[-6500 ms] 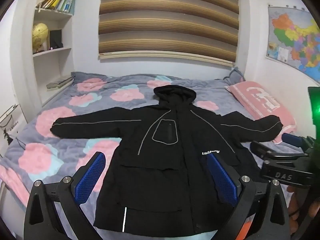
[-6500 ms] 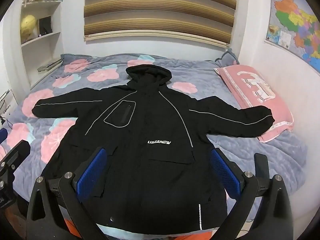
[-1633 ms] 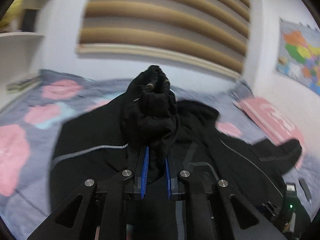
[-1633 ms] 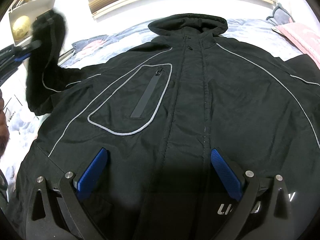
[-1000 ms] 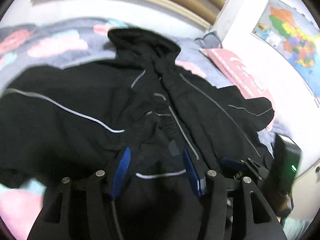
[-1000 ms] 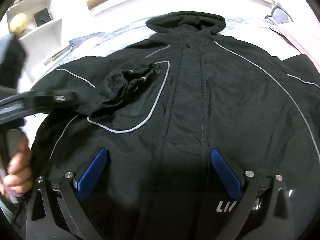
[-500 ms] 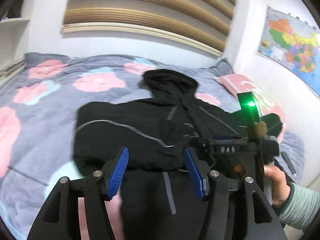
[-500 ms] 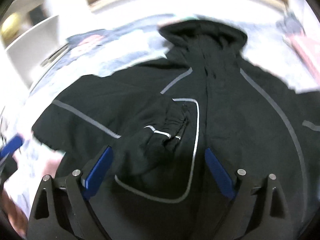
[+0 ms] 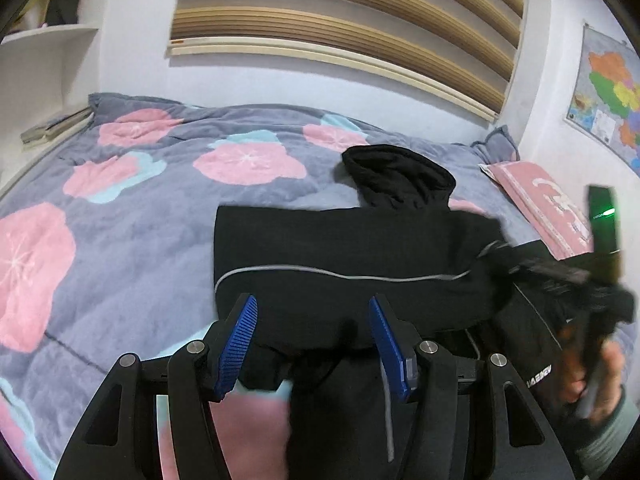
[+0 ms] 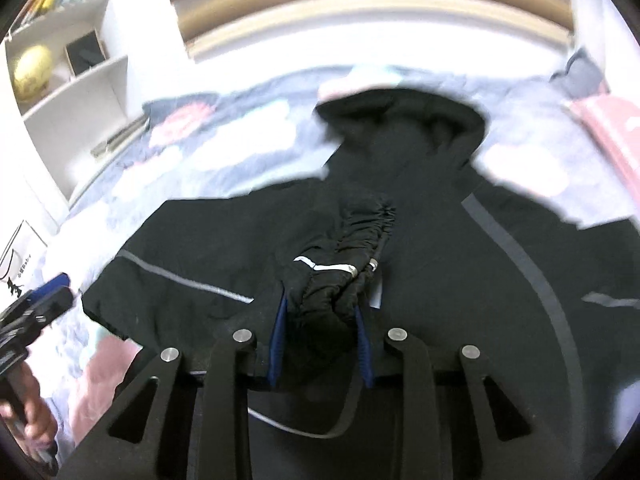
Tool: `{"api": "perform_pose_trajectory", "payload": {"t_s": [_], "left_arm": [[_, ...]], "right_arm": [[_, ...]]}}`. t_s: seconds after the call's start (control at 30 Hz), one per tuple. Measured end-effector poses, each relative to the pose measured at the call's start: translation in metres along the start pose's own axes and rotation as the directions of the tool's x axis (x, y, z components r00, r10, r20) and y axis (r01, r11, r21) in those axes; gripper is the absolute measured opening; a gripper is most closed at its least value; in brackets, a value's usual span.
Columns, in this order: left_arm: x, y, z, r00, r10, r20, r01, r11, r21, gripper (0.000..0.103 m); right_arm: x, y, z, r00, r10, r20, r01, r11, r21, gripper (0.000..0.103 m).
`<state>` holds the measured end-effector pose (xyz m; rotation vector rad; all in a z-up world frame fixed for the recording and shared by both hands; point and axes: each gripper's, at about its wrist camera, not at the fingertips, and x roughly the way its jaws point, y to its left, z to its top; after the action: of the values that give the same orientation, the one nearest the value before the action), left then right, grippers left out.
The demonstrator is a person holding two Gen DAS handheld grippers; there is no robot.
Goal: Fold large clothes
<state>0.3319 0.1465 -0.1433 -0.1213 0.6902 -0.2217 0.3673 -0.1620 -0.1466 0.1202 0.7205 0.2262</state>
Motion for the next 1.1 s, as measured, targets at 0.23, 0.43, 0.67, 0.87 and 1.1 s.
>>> {"api": "perform_pose_trajectory", "payload": {"t_s": [0.23,0.43,0.67,0.87,1.1], "left_arm": [[0.044,-0.056,0.011,0.997,-0.037,-0.064,0.042,0.997,0.071,0.060],[0.116,-0.088,-0.008,0.976,-0.028,-0.214,0.047,0.995,0.083,0.060],[0.154,-0.088,-0.039,0.960,0.049,-0.275,-0.013,0.991,0.131,0.060],[0.150,-0.080,-0.046,0.975,0.010,-0.223,0.013,0.995,0.103,0.061],[0.148,-0.084,-0.049,0.981,0.025,-0.191,0.001,0.991,0.132,0.063]], "right_arm": [[-0.040,-0.100,0.007,0.971,-0.234,0.046,0.231,0.971,0.053,0.033],[-0.002,-0.162,-0.027,0.961,-0.257,-0.104,0.265,0.962,0.069,0.034],[0.029,-0.201,-0.071,0.952,-0.207,-0.224,0.245,0.956,0.160,0.057],[-0.036,-0.178,-0.040,0.978,-0.207,-0.030,0.209,0.962,0.178,0.064],[0.017,-0.127,-0.042,0.955,-0.286,-0.078,0.285,0.958,-0.020,0.073]]}}
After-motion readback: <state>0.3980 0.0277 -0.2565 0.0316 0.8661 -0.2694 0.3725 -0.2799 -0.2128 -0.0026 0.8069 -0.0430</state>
